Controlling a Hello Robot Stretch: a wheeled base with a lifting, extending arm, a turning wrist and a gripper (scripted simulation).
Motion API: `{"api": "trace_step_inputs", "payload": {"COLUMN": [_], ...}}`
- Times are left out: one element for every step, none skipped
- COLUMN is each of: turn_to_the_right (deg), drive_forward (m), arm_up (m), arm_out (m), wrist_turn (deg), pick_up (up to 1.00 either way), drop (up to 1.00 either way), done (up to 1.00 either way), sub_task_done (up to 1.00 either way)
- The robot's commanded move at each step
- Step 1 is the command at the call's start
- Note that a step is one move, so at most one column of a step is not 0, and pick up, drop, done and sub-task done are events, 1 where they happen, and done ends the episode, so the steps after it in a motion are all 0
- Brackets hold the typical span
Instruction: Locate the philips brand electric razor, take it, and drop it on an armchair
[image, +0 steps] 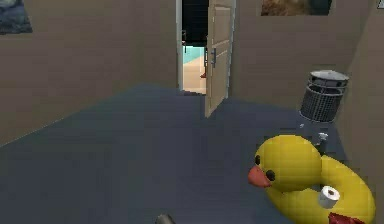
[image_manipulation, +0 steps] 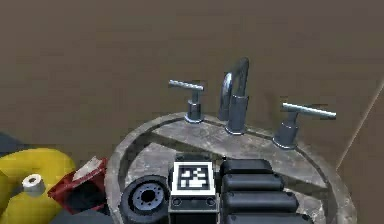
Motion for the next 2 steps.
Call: {"api": "trace_step_inputs", "payload": {"turn_to_the_right": [0.0,0.0], "drive_forward": [1.00,1.00], "arm_up": [0.00,0.00], "arm_out": [0.00,0.00], "wrist_turn": [0.0,0.0], "pick_up": [0.00,0.00], "drop": [0.00,0.00], "done": [0.00,0.00], "sub_task_done": [0.00,0.00]}}
